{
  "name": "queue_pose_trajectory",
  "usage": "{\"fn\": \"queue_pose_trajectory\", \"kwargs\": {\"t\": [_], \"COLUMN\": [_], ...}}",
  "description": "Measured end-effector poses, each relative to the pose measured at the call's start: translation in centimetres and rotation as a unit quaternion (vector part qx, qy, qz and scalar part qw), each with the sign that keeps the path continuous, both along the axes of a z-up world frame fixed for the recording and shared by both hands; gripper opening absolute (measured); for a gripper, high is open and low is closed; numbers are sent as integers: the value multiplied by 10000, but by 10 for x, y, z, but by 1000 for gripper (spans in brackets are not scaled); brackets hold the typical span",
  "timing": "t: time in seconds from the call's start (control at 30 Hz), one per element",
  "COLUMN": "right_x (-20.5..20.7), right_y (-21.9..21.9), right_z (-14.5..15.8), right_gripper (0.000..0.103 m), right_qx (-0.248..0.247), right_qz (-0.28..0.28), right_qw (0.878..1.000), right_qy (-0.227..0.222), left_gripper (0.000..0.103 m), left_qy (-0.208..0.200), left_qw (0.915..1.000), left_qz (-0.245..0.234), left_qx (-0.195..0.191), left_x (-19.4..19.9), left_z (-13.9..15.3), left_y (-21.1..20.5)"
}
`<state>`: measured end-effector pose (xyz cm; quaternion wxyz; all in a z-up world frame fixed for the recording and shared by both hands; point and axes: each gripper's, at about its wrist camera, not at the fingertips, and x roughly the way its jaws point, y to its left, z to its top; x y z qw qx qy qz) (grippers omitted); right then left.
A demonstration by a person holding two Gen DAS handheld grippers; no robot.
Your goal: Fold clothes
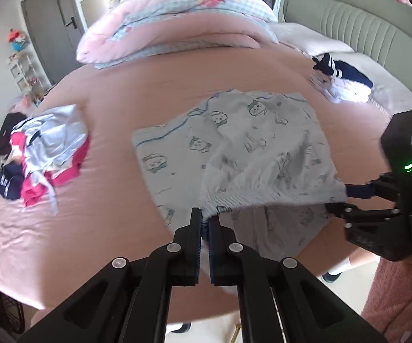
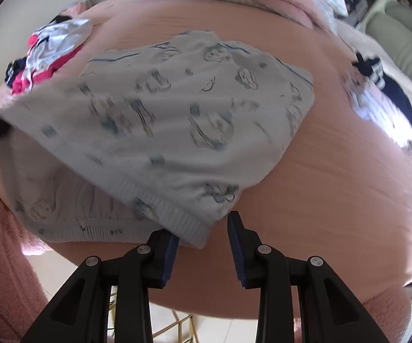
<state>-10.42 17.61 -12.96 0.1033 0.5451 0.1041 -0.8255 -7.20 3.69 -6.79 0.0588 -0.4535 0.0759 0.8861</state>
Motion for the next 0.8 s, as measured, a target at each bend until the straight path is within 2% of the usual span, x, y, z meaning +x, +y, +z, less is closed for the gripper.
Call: {"fn": "queue_pose_trajectory", "kwargs": {"t": [0.07, 0.13, 0.27, 0.37, 0.4, 0.5, 0.57, 0.63, 0.7, 0.8], "right_x": [-1, -1, 7, 13, 15, 21, 22, 22, 23, 24], "right_y": [-1, 0, 20, 35, 40, 44, 39, 35, 31, 24], "right_z": [-2, -3, -6, -7, -8, -6, -5, -3, -1, 2], "right_gripper": [33, 33, 33, 33, 33, 33, 33, 33, 34, 34], "right_qx": [230, 437, 438, 437, 437, 356, 339, 323, 306, 281], "right_qz": [-44, -93, -291, -439, -489, -399, -268, -138, -7, 189], "right_qw": [9997, 9989, 9986, 9977, 9973, 9976, 9983, 9988, 9991, 9992], "right_qy": [95, 169, -75, -259, -320, -436, -391, -347, -302, -235], "left_gripper": [3, 3, 6, 7, 7, 10, 20, 42, 47, 47], "left_qy": [-91, -264, -1190, -1544, -1555, -1396, -1207, -1054, -930, -1075], "left_qw": [9999, 9995, 9910, 9842, 9840, 9879, 9897, 9895, 9909, 9903], "left_qz": [-31, -143, -589, -852, -846, -634, -418, -248, -58, 71], "left_qx": [56, -109, -153, -165, -179, 244, 649, 958, 969, 879], "left_x": [8, 13, 20, 18, 16, 10, 10, 11, 15, 19], "left_z": [-2, -19, -73, -90, -90, -75, -63, -55, -52, -63], "left_y": [-6, -3, 10, 24, 26, 17, 4, -6, -11, -10]}}
